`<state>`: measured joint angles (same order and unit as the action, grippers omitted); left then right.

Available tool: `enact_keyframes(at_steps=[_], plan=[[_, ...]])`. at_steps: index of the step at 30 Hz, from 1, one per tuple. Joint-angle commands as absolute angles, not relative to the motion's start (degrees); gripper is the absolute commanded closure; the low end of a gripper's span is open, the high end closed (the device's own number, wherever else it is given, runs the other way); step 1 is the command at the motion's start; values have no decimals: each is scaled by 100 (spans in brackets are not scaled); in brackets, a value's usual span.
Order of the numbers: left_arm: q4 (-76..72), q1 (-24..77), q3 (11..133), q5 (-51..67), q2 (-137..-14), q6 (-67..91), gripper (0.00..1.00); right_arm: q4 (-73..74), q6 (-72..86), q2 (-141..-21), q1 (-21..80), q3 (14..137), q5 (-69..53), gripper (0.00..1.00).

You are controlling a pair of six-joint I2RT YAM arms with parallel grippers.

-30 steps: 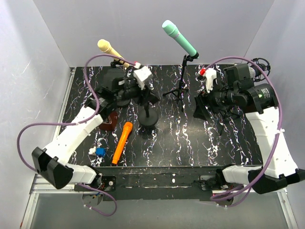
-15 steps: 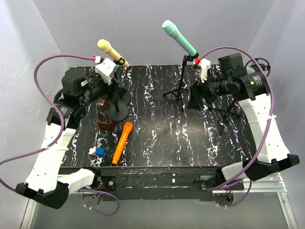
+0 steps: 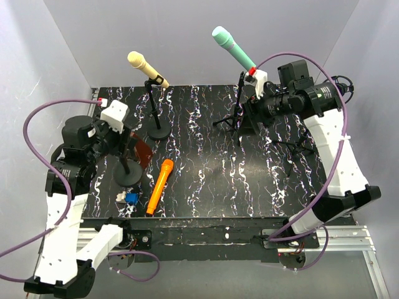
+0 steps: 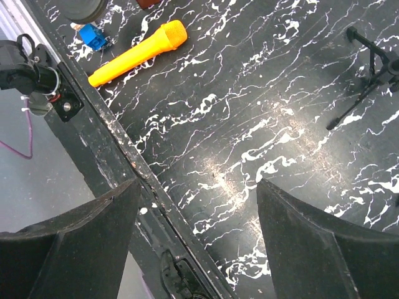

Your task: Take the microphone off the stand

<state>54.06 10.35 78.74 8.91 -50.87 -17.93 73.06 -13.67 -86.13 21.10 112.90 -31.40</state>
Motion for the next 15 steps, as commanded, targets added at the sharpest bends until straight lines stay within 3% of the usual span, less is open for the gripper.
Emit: enact_keyframes(at_steps=[1, 8, 15], plan=[[5238, 695, 7682, 422, -4826, -1925, 100, 7189, -1327, -8815, 2092, 11663, -3550, 19], [3834, 229, 6725, -1693, -4632, -1767, 100, 7155, -1266, -9026, 2092, 11786, -3875, 21], [2612, -237, 5907, -2591, -4930, -775, 100, 6900, -1274, -8702, 2180, 11356, -3903, 21]])
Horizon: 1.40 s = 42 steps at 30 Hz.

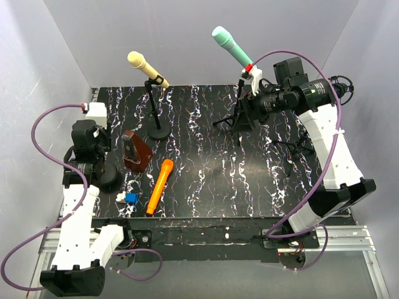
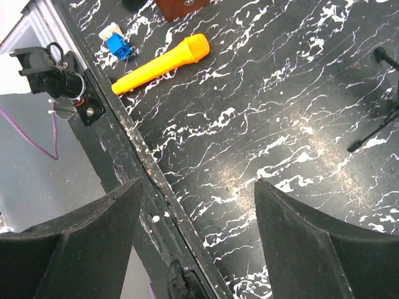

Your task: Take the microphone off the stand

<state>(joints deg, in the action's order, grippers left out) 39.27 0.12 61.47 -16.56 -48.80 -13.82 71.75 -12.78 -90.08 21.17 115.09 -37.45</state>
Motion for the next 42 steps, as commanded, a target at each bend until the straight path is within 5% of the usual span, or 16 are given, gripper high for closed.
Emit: enact_keyframes(at_steps=[1, 8, 13, 22, 28, 38, 42], plan=[[2445, -255, 5793, -2723, -4974, -704, 100, 6873, -1292, -8658, 2188, 11312, -3868, 21], [2039, -272, 5380, -2900, -5036, -466, 96, 6549, -1161, -8227, 2197, 10777, -3683, 23], [2188, -281, 5168, -2857, -4869, -475, 51, 6381, -1099, -7981, 2206, 10450, -3577, 23], [2996, -272, 5833, -2295, -4676, -712, 14, 6433, -1072, -8103, 2206, 10871, -3524, 21], [3445, -272, 7302, -724, -4947, -1001, 10, 6539, -1002, -8297, 2206, 11758, -3507, 21], [3086, -272, 8279, 5401, -6046, -1014, 13, 6119, -1203, -9228, 2197, 13632, -1487, 20], [2471, -89, 8349, 5758, -6442, -632, 16, 5110, -1599, -9316, 2136, 13246, -845, 19]])
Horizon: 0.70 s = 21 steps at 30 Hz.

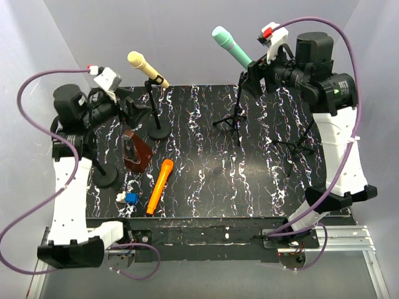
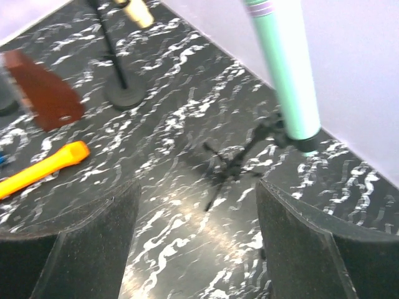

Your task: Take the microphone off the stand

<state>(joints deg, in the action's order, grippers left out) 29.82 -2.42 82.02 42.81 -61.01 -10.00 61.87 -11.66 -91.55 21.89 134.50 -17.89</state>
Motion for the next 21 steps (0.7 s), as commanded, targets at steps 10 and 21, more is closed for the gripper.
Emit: enact_keyframes(at_steps=[10, 21], plan=[[2180, 2012, 7885, 5380, -6890, -1853, 17, 4157, -3084, -9835, 1934, 13237, -816, 17], [1697, 2654, 8147, 4088, -8182, -2374, 19, 2576, -3489, -9466, 1371, 11550, -2249, 21]])
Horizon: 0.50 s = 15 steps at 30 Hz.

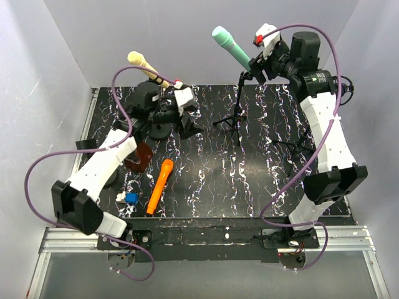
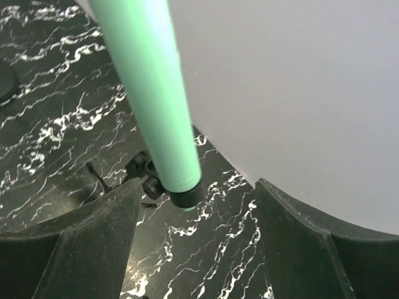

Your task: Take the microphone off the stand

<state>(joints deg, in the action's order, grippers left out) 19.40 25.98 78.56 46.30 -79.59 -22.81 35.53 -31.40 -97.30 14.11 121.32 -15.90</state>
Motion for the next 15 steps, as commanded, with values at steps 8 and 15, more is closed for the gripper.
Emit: enact_keyframes(at_steps=[8, 15], plan=[[1503, 2839, 8051, 3894, -8411, -2286, 20, 2576, -3656, -9404, 1362, 11172, -2699, 27], [1345, 3076, 8165, 3578, -8569, -2259, 19, 2356, -3604, -9659, 1362, 11250, -2488, 28]])
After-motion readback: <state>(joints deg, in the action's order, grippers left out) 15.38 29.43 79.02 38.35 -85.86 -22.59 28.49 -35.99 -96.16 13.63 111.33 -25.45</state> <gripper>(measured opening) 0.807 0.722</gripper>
